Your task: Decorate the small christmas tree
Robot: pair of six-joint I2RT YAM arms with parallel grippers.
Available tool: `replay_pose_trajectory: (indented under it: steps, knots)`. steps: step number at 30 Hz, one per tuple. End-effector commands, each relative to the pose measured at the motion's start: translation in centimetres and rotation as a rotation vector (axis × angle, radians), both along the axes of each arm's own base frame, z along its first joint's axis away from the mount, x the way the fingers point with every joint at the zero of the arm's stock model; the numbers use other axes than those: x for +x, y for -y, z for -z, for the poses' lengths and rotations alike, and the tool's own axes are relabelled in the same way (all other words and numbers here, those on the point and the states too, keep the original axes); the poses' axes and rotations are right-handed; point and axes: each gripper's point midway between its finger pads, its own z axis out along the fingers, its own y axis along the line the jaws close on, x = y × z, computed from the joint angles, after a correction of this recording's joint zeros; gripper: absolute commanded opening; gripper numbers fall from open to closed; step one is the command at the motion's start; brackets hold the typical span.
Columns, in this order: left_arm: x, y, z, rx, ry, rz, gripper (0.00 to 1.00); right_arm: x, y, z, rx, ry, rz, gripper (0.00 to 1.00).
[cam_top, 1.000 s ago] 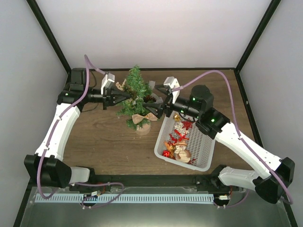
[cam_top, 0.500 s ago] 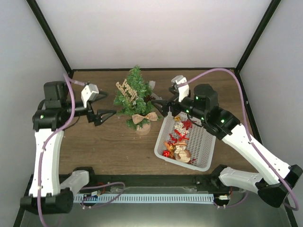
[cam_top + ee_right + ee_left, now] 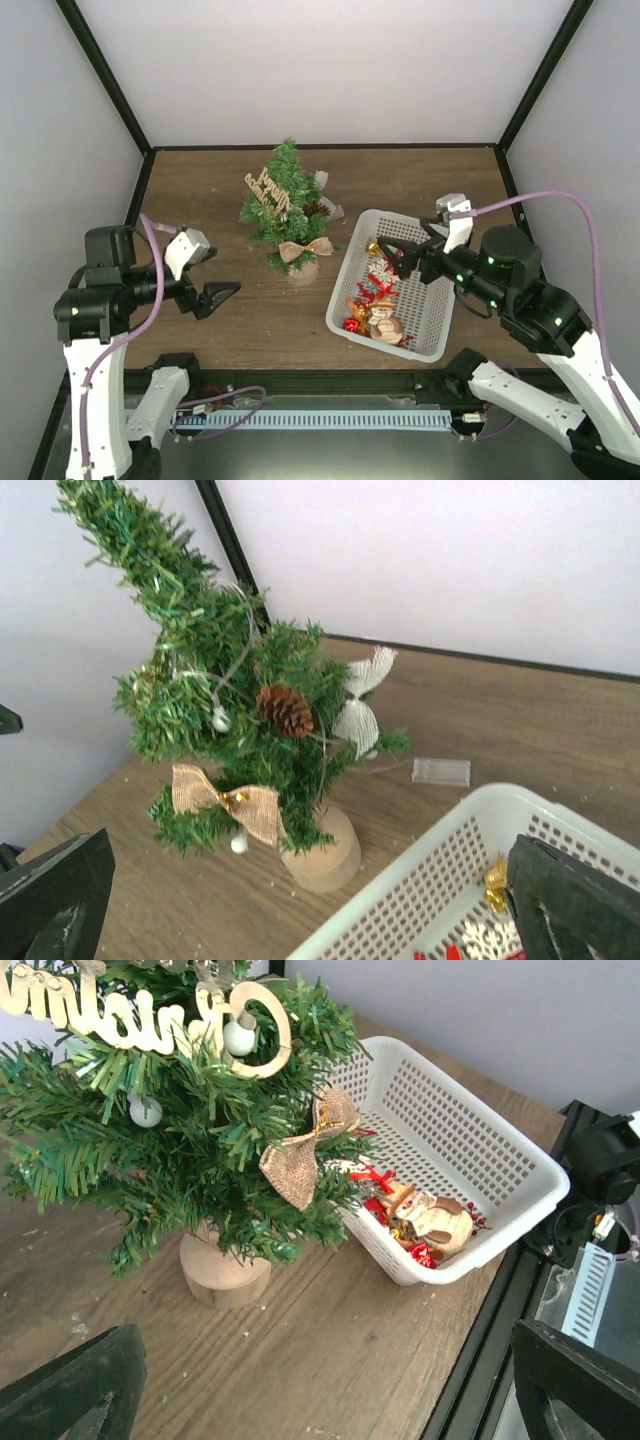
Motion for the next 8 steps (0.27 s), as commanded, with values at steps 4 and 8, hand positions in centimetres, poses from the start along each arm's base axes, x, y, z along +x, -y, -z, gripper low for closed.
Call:
replay_pose_trajectory:
  steps: [4, 8]
  knots:
    - [-2.9, -0.9, 0.0, 0.049, 0.033, -0.086, 1.00, -2.3, 2.1, 2.5, -0.037, -0.061, 0.009, 1.00]
    - [-2.9, -1.0, -0.2, 0.045, 0.043, -0.108, 1.00, -2.6, 2.3, 3.2, -0.054, -0.078, 0.004, 1.00]
